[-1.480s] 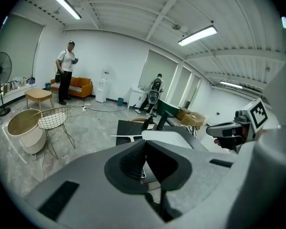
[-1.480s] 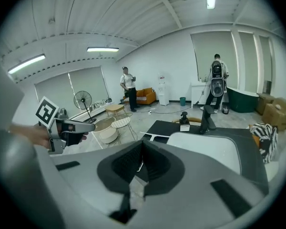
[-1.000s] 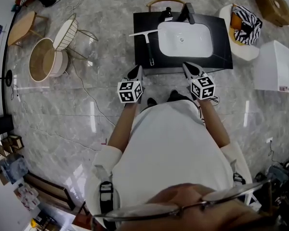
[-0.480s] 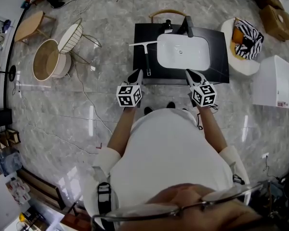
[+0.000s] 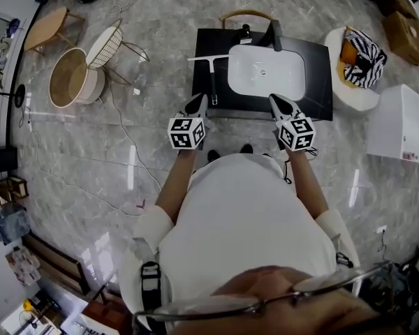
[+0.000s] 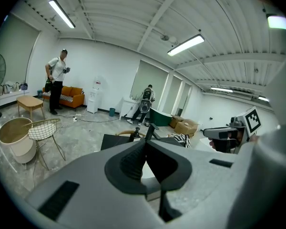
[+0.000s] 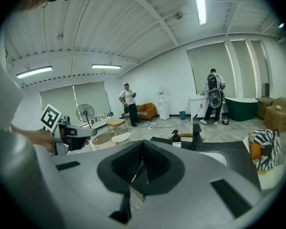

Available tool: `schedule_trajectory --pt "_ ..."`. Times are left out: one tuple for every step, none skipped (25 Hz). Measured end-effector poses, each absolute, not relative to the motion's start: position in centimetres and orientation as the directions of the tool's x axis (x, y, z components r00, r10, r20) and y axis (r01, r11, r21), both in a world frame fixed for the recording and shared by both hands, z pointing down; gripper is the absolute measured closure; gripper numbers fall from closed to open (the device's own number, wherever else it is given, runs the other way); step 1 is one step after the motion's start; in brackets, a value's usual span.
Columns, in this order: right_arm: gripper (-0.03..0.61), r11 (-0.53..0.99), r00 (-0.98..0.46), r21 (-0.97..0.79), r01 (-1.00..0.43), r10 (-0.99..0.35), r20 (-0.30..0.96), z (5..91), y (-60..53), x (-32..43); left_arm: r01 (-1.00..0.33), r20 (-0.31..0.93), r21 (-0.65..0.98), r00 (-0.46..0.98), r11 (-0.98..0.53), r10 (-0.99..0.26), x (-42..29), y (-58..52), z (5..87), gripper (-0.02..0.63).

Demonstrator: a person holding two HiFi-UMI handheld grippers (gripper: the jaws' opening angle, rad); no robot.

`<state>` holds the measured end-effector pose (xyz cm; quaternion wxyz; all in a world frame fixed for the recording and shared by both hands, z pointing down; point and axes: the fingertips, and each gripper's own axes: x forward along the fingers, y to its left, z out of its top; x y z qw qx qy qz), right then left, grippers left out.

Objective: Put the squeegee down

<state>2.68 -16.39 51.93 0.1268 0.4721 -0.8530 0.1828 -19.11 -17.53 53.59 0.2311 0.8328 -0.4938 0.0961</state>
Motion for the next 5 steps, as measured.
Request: schedule_trajectory --pt "0.572 0.488 -0.523 -0.193 -0.851 -0.759 0.389 51.98 -16.39 2.8 -0.868 0.388 0.29 0.492 -0.404 -0.779 -19.06 -17.52 53.59 0.61" --pt "0.572 0.489 -0.524 -0.194 -0.851 -0.758 0.389 52.03 -16.39 2.89 -0.868 0.387 0.29 0.491 -0.402 -0.78 -19.01 -17.52 53.58 0.61" --pt "0.572 0.49 -0.525 -0.194 -0.85 -0.757 0.389 52.05 -16.38 2.96 -0.869 0.386 0.29 0.49 -0.402 -0.781 -18.96 -17.52 53.56 0.611" --pt "0.572 0.492 -0.527 -0.194 -0.849 -0.756 0.388 52.06 -16.38 3.0 -0.869 0.385 0.29 0.49 -0.401 -0.782 -18.92 -17.53 53.52 0.61" --pt "0.572 0.494 -0.529 -0.193 -0.848 -0.755 0.388 52.06 -16.38 3.04 -0.869 0.384 0.289 0.489 -0.401 -0.783 -18.88 -17.54 53.48 0.611"
